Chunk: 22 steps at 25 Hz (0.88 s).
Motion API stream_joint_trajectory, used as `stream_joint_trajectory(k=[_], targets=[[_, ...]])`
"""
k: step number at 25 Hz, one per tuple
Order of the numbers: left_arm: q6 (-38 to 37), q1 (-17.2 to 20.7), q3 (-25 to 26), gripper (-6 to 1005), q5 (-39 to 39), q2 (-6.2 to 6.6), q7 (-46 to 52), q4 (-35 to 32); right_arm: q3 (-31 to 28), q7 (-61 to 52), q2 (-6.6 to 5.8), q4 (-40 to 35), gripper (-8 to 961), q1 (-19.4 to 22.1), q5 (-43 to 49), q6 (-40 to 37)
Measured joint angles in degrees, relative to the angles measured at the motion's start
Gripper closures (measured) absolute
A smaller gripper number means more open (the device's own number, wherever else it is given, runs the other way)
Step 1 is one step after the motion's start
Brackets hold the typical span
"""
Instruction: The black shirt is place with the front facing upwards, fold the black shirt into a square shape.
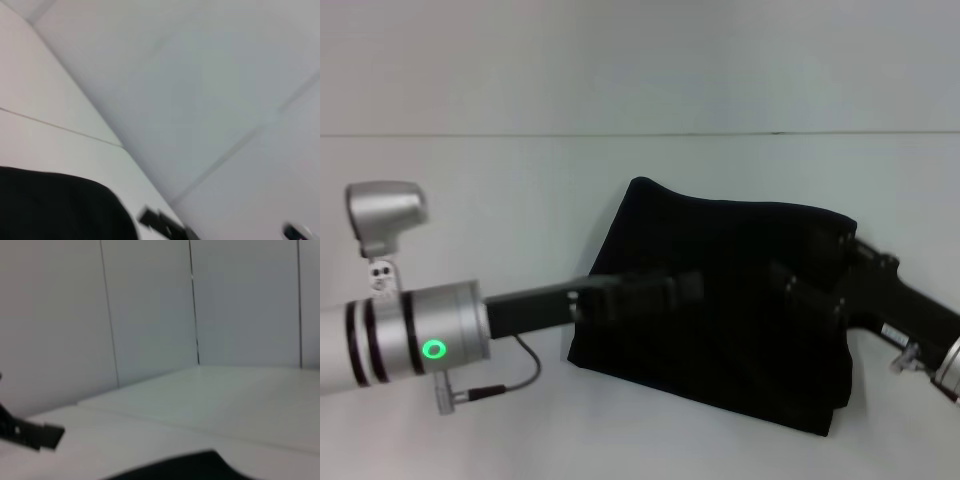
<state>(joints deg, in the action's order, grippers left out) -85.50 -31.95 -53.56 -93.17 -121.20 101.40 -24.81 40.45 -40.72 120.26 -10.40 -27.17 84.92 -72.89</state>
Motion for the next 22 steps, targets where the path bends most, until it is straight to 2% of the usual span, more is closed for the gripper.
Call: stream_joint_trajectory(k=[1, 10, 18, 22], targets=[[0.69, 0.22, 0.61, 47, 0.04, 0.12, 0.12, 0.19, 0.25, 0.0, 0.0, 0.42, 163, 0.16, 0.01, 1.08], [3.27, 0.83, 5.01, 50, 0.29, 0.67, 0.44, 0.52, -0.06, -0.3, -0.13, 1.68, 162, 2.37, -0.04, 9.39], [7.31, 0.62, 6.07, 49, 0.15, 0.72, 2.56, 0.5, -3.97, 0.01, -0.42, 0.92, 162, 4.71, -0.85, 7.73], [14.81, -0.08, 5.66, 49, -0.68, 1.42, 9.67, 0.42, -4.72, -0.21, -0.55, -0.45, 162, 6.19, -0.74, 4.18]])
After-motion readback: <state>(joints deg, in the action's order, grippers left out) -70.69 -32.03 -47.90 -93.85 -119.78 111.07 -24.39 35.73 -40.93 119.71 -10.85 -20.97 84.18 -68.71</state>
